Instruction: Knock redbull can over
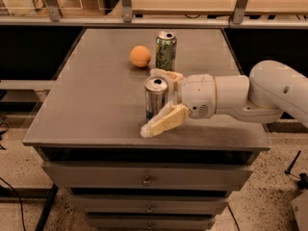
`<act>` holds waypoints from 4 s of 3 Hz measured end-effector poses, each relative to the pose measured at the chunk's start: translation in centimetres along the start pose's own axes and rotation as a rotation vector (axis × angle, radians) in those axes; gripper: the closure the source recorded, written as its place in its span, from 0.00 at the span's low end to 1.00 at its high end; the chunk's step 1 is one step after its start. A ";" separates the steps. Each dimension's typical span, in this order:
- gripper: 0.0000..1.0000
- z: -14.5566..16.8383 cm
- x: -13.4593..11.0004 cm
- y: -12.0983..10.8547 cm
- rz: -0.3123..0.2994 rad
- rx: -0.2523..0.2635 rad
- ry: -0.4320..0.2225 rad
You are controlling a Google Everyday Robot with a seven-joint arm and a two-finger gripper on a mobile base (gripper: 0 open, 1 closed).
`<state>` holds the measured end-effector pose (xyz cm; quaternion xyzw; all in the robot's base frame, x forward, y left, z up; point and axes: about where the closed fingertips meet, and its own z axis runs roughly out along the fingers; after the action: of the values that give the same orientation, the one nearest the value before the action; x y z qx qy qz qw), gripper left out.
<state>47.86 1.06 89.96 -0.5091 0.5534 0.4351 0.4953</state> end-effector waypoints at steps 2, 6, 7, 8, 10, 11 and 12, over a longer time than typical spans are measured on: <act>0.16 1.7 1.2 -1.4 0.016 0.008 -0.062; 1.00 -3.1 -1.2 -4.2 -0.092 0.037 0.155; 1.00 -2.3 -2.6 -4.1 -0.186 0.029 0.423; 1.00 0.2 -2.5 -2.0 -0.305 -0.020 0.660; 1.00 0.6 6.1 1.3 -0.396 -0.178 1.093; 1.00 -0.7 7.0 0.1 -0.447 -0.166 1.172; 1.00 -0.7 7.0 0.1 -0.447 -0.165 1.171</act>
Offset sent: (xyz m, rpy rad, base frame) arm 0.0238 0.0133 -0.0172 0.1064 -0.0103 -0.0261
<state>47.77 -0.54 83.16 -0.8027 0.5775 0.0114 0.1484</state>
